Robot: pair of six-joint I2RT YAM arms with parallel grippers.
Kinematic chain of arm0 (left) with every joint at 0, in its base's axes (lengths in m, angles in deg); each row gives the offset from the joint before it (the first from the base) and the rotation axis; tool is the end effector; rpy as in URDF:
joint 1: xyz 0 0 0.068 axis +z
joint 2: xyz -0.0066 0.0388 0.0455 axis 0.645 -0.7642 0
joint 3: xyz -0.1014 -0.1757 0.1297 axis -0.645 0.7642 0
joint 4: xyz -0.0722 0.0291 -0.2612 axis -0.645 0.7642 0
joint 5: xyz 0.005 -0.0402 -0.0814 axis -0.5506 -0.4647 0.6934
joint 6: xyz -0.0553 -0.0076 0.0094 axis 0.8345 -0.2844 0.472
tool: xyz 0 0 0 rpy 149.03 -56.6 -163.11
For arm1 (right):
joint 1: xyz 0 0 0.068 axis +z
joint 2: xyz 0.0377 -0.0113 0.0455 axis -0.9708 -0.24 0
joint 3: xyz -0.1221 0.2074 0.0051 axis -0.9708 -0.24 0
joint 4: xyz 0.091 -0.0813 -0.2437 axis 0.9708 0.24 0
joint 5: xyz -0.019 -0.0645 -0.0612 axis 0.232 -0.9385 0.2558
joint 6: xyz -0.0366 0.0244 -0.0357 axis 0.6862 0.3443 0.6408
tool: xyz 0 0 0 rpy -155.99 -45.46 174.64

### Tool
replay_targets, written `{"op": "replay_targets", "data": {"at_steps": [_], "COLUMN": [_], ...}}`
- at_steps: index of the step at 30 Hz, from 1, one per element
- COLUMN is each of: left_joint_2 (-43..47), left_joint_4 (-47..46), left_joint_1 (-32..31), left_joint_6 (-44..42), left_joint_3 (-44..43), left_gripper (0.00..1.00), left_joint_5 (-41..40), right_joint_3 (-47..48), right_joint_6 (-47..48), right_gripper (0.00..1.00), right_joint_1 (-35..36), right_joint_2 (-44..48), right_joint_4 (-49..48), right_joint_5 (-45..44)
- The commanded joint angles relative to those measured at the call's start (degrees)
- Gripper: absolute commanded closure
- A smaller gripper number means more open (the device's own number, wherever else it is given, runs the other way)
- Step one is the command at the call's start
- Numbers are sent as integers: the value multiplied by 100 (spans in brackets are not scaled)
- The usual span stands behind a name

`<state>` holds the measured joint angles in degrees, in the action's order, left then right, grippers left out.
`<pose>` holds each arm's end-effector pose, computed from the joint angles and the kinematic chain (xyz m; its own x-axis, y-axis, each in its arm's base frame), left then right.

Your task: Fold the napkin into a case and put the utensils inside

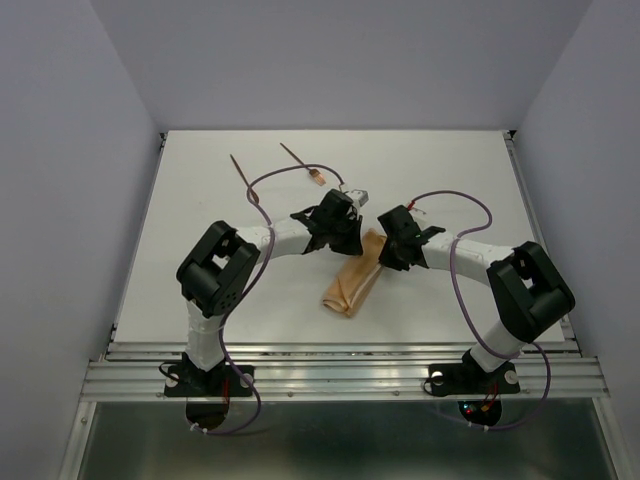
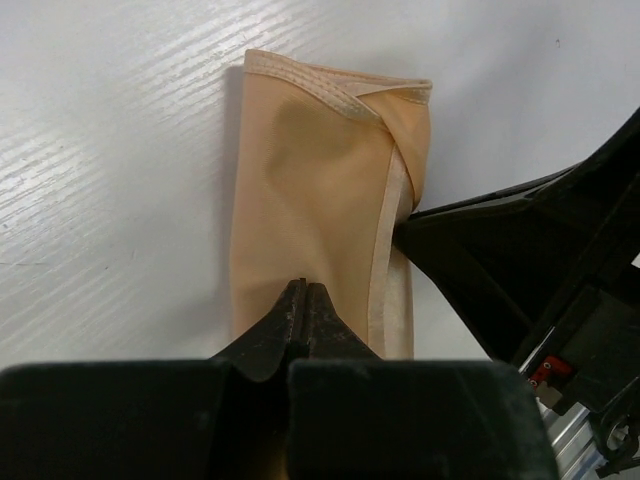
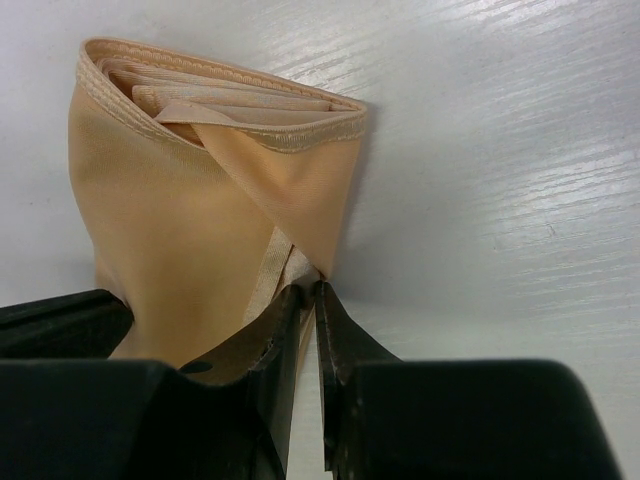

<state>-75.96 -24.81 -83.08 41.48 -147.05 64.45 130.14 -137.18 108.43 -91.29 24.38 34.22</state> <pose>0.3027 -0.2959 0.1420 -0.7222 0.1764 -0.6688 0.5806 0.6802 -0.4475 0.2728 0.1610 0.1194 -0.7950 0.3697 -0.4809 0.2907 0.9281 0.2328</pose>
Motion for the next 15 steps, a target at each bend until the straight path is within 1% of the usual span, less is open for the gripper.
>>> {"op": "replay_targets", "data": {"at_steps": [1, 15], "left_joint_2": [66, -584], "left_joint_4": [7, 24], "left_joint_1": [-120, -156], "left_joint_6": [-55, -108], "left_joint_3": [-190, -489], "left_gripper": [100, 100], "left_joint_5": [45, 167], "right_joint_3": [52, 307], "right_joint_6": [-29, -12], "right_gripper": [83, 83], "right_joint_1": [12, 12], "right_joint_2": [123, -17], "right_joint_4": [-15, -130], "right_joint_5": [-86, 29]}}
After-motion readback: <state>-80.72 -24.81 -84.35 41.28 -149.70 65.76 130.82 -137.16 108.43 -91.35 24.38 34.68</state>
